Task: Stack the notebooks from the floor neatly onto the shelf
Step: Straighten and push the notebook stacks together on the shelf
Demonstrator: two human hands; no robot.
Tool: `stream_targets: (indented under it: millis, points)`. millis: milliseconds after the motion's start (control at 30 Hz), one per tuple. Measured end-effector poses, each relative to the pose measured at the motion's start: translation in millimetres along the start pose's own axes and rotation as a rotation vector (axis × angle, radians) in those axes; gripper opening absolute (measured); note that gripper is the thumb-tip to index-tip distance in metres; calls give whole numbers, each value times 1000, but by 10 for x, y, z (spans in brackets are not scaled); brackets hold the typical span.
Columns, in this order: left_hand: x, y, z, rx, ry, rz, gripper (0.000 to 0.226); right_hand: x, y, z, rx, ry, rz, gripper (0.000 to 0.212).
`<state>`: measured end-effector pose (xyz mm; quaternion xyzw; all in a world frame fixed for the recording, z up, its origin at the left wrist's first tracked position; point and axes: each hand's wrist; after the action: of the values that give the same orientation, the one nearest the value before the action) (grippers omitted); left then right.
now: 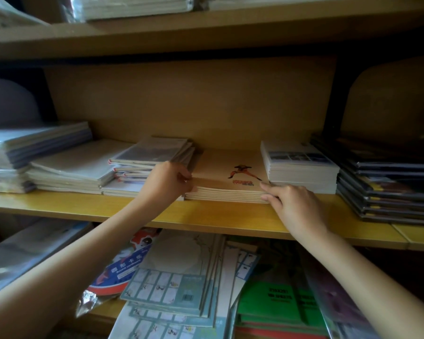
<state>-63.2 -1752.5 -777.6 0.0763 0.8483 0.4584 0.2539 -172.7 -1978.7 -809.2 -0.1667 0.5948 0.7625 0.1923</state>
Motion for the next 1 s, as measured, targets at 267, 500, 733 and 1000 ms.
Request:
stream_targets:
  millis: [267, 500, 733, 1000]
  points:
    - [31, -35, -23, 100, 43, -56, 16, -26, 26, 14, 115, -8, 11, 36]
    - [246, 0, -35, 134, 40, -76, 19, 60, 70, 221, 284, 45, -99, 29]
    - [202, 331, 647, -68, 101, -300, 26, -77, -211, 924, 50, 346, -152, 18]
    - [392, 587, 1274, -194, 94, -36, 21, -637, -422, 1209, 115, 332, 124, 41]
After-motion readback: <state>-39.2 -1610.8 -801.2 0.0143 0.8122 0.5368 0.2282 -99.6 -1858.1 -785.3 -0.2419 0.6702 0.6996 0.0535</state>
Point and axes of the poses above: each hand's wrist, its own x-axis away from the middle knuckle, its own y-axis out of the back of the hand, z = x × y, and after that the axes turned 7 degrees about z, right-handed
